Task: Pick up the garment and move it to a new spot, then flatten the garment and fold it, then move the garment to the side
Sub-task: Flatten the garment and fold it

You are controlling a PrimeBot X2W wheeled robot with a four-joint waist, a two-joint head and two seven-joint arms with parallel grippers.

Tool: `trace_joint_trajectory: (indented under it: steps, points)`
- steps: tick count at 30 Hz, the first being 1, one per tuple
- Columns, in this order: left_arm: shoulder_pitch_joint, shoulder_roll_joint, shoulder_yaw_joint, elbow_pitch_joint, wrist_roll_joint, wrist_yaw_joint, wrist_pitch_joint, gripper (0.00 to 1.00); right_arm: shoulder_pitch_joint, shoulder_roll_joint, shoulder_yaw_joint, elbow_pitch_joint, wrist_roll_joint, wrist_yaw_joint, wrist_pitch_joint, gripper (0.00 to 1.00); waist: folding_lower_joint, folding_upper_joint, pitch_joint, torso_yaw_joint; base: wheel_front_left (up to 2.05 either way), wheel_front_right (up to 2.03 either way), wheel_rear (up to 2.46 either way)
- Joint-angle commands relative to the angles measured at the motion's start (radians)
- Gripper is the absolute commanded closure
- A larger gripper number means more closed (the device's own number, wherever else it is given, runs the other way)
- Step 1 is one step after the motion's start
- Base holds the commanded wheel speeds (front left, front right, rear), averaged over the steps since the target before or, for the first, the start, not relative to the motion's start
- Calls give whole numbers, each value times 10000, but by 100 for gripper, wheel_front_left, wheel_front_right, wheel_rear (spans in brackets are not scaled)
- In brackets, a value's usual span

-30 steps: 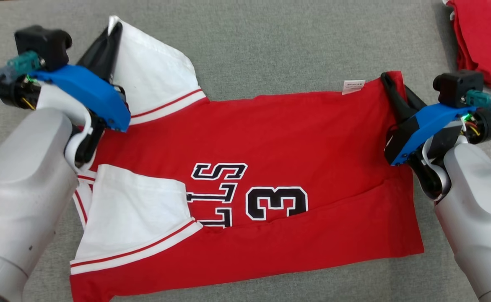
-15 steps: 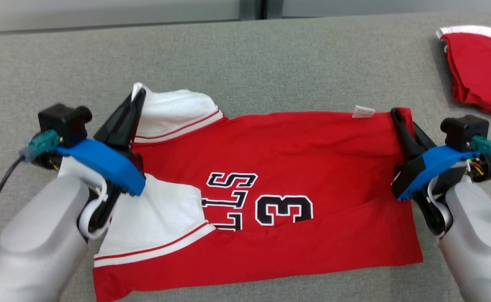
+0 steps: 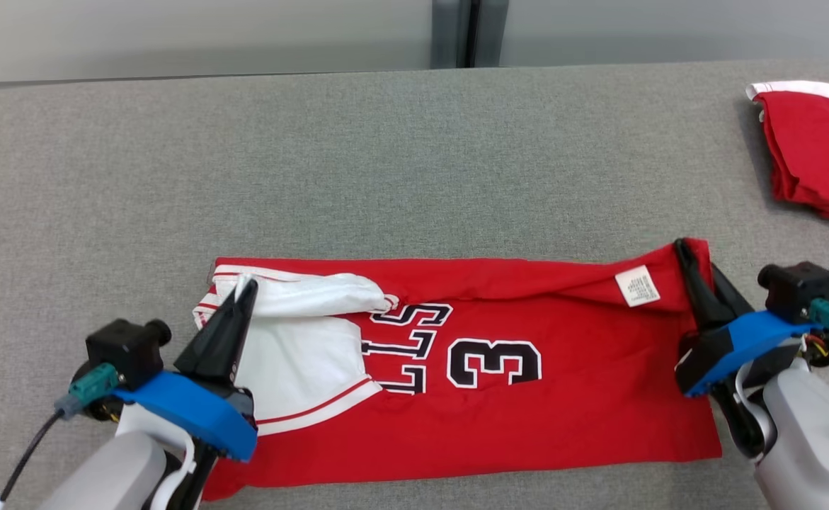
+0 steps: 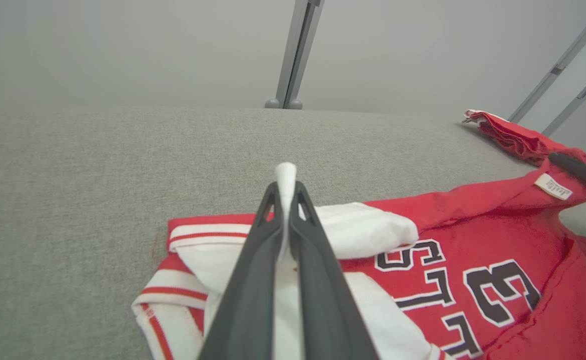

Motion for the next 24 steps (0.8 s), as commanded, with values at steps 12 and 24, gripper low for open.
trace_joint_trajectory:
  steps: [12,24]
  points:
    - [1383,-151,565,-292,201,288,-44,100,1644,86,-516,-1156,-110,2,-114,100,1,0,-310,-44,0,0,0]
    - [2389,-831,2138,-854,1156,705,-44,0,2683,315,-1469,-2660,-355,2,-112,0,1,0,-717,-68,0,0,0]
